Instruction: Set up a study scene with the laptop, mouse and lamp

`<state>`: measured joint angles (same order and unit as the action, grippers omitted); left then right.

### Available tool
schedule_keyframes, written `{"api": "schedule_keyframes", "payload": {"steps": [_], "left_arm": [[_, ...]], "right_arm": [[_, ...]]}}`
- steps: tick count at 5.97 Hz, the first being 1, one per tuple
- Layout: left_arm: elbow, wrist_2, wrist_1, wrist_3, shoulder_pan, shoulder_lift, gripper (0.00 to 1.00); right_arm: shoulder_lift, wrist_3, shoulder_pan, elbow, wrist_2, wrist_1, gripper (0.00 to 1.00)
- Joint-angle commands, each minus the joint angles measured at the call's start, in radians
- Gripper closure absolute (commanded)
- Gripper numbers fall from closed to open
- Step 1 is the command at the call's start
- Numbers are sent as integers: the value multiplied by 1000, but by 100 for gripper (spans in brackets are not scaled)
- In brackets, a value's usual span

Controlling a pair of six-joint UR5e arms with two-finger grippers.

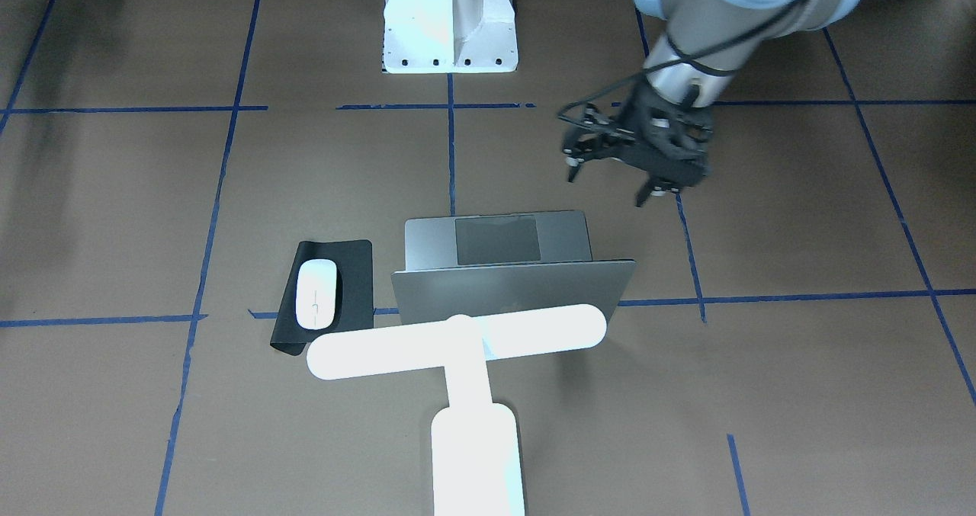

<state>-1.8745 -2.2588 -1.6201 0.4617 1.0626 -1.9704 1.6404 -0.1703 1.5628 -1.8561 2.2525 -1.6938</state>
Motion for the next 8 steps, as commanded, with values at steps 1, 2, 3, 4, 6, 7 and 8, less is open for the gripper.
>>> {"api": "schedule_keyframes", "payload": {"steps": [1,2,3,4,6,7,8], "left_arm": [[32,-53,98,-367,207,122,2],[102,-53,179,-538,303,142,1],[168,-54,227,-698,401,181,1],[182,-56,365,-704,411,224,1],[169,-57,466,-698,550,312,0],[169,-57,465,-645,556,355,0],[214,-57,435,-625,554,361,0]], "right_arm": [[-11,-32,20,-3,95,-101,0],[-4,-29,20,-3,128,-101,0],[-5,-28,19,3,128,-101,0],[-5,-23,17,21,130,-95,0],[-16,-21,14,61,127,-87,0],[-17,-23,11,66,125,-87,0],[-17,-21,11,72,128,-89,0]]}}
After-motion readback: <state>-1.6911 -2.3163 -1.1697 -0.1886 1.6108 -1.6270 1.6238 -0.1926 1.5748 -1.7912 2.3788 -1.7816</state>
